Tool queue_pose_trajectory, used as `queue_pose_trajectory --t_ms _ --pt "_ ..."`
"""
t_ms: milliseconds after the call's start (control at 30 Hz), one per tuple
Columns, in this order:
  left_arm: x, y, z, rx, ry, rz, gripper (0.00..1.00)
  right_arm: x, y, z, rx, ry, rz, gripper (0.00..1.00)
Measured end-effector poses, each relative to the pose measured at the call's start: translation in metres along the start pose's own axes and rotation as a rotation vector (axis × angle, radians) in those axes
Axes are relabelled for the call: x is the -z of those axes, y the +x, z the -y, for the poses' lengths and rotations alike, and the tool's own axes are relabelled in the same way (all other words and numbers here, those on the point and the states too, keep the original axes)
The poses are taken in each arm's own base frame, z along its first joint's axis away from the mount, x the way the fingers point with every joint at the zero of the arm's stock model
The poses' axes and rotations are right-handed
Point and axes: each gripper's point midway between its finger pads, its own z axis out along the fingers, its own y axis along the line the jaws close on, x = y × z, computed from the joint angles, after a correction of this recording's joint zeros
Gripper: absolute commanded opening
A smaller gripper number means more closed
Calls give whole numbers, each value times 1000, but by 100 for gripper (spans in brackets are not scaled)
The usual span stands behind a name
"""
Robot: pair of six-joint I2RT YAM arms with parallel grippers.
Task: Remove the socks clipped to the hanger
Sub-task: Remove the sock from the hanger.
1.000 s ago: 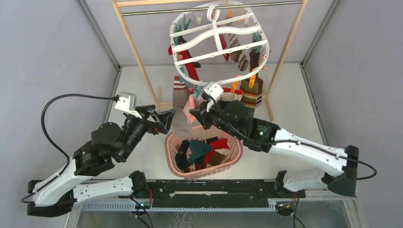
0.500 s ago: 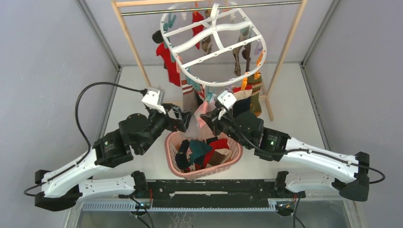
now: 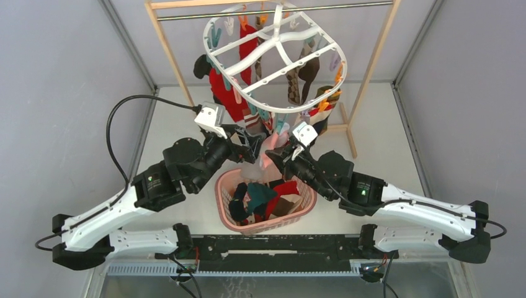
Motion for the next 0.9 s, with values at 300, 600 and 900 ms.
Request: queue_pose_trajectory --t_ms 300,600,900 --pt "-12 -9 15 0 21 6 92 4 1 -10 89 4 17 0" --pt "-25 -11 26 -11 23 -14 92 2 2 -10 193 34 44 0" --pt "-35 -3 25 -30 -21 -61 83 3 -9 -11 241 51 84 0"
